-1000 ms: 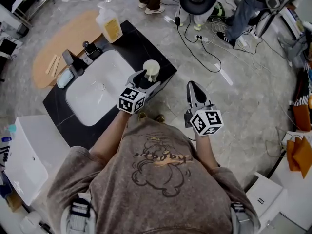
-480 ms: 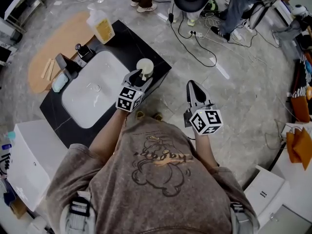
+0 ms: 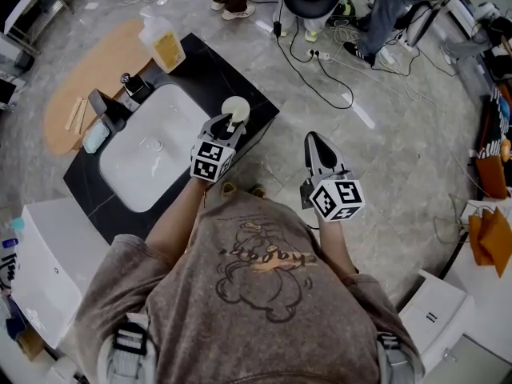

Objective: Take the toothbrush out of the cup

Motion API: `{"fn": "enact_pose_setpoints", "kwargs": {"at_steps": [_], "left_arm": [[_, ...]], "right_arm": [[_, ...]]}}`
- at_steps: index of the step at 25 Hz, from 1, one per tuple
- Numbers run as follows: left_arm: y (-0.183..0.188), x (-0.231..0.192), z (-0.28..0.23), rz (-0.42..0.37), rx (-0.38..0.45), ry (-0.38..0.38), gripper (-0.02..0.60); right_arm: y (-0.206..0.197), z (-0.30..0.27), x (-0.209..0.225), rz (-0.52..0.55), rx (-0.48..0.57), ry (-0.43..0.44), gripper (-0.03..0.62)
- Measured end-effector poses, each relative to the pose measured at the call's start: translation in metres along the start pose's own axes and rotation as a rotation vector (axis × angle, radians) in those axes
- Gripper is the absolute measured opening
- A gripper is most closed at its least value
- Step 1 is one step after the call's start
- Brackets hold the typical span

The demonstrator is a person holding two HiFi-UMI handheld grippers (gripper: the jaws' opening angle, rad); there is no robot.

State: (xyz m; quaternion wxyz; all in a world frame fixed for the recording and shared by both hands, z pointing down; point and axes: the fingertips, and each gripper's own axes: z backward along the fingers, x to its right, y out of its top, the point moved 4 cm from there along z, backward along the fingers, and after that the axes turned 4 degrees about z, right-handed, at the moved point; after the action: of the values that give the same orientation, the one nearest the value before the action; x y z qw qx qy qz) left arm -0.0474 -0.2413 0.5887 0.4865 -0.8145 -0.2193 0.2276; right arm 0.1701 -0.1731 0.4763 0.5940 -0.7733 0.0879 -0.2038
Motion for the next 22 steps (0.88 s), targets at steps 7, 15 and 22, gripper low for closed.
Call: {"fn": "enact_pose_setpoints", "kwargs": {"at_steps": [7, 15, 22], "left_arm": [[-0.001, -0.007, 0.0, -0.008, -0.006, 0.036, 0.106], [0.001, -0.016, 0.001, -0.009, -0.02, 0.08, 0.061], [0.011, -0.015, 0.003, -0.004, -0.009, 0.076, 0.06]], "right_arm": [[-0.001, -0.003, -0.002, 0.001, -0.002, 0.001, 0.003], [0.0, -0.006, -0.006, 0.004, -0.002, 0.01, 0.003], [0.002, -0.006, -0.009, 0.003, -0.002, 0.011, 0.003]]}}
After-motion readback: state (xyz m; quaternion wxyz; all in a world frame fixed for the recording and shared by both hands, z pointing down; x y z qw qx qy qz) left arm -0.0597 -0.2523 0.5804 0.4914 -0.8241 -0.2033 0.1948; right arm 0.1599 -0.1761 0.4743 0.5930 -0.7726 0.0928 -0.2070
